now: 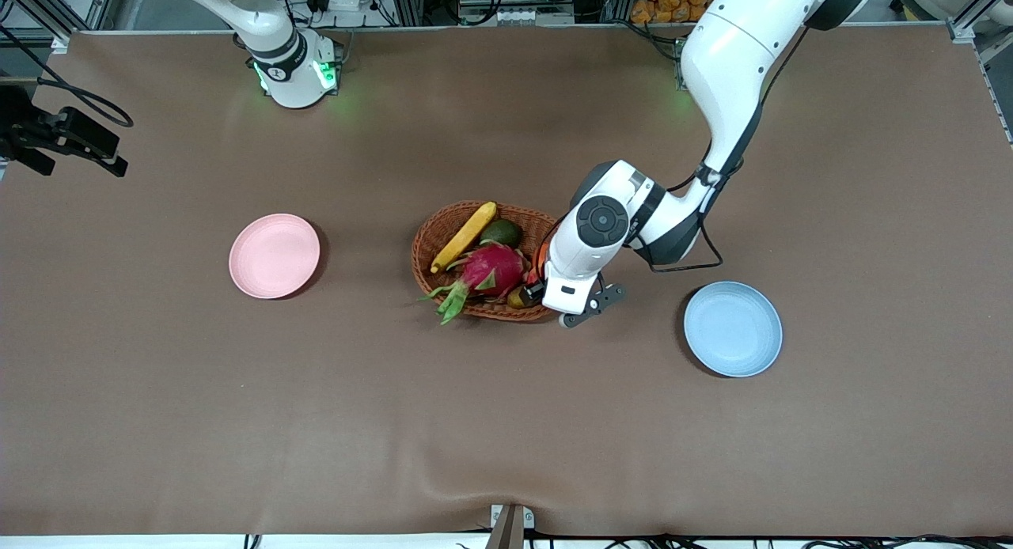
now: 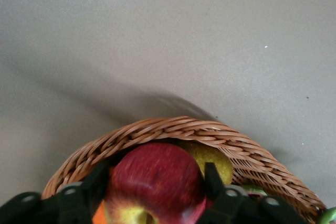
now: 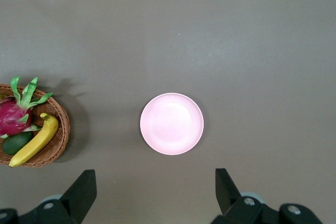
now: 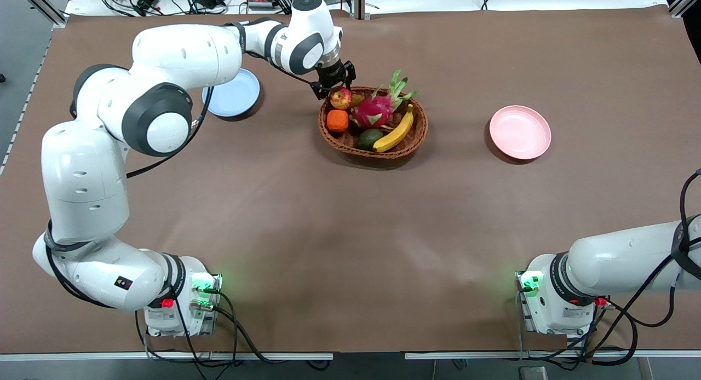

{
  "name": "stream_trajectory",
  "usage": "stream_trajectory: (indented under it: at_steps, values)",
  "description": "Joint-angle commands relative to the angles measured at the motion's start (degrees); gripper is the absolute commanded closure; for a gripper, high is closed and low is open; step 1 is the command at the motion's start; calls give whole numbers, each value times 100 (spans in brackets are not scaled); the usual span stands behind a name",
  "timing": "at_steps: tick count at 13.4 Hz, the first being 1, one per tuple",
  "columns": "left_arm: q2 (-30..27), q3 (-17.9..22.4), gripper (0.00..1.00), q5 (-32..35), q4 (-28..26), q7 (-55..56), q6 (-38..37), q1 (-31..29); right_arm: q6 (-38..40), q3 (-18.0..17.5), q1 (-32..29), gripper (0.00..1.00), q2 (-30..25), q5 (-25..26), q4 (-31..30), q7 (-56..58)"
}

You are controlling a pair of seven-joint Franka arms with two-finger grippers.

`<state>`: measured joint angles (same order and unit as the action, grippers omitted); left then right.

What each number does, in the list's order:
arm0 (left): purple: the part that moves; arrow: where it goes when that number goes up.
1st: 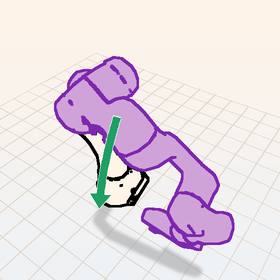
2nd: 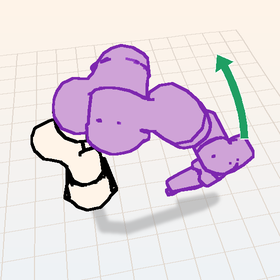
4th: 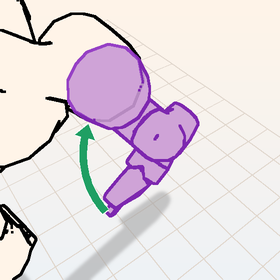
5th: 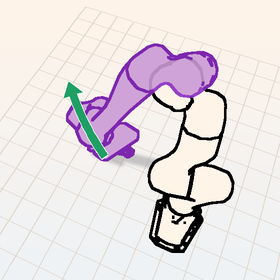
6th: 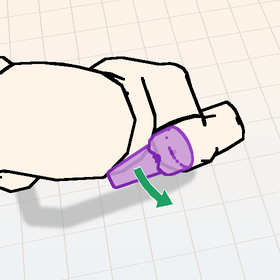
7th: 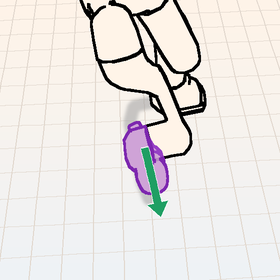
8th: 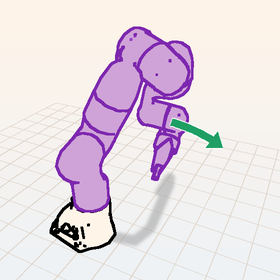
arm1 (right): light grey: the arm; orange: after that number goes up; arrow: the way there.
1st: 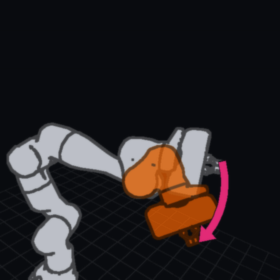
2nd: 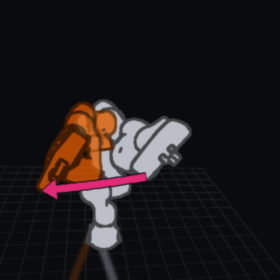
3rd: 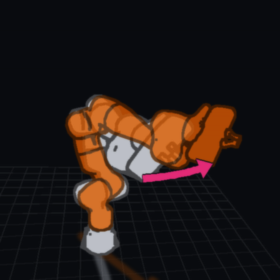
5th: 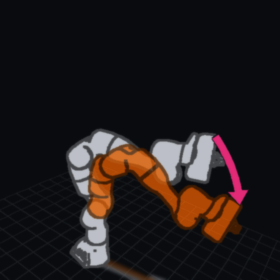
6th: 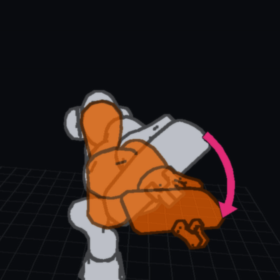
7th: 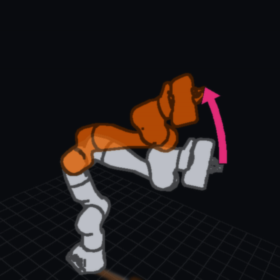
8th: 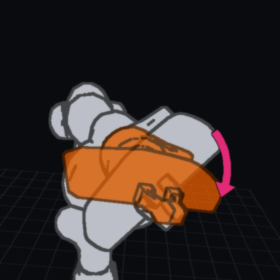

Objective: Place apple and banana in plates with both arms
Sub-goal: 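Lower the left gripper and grasp the red apple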

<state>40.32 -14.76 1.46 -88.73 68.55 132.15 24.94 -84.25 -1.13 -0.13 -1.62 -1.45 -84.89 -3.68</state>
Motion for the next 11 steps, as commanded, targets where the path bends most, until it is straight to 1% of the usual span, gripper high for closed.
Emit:
stream_trajectory:
  at_steps: [1, 2, 6, 9, 11]
  values:
    - [19, 35, 94, 127, -48, 141, 56, 37, 75, -36, -66, 0, 30, -13, 95, 25]
    - [11, 35, 100, 127, -40, 141, 39, 28, 75, -36, -66, 0, 30, -13, 95, 25]
    - [-112, 44, 100, 135, -4, 88, -101, -15, 75, -36, -66, 0, 30, -13, 95, 25]
    - [-515, 78, 100, 135, 40, 27, -540, -86, 75, -36, -66, 0, 30, -13, 95, 25]
    - [-797, 87, 100, 162, 40, -191, -856, -278, 75, -36, -66, 0, 30, -13, 95, 25]
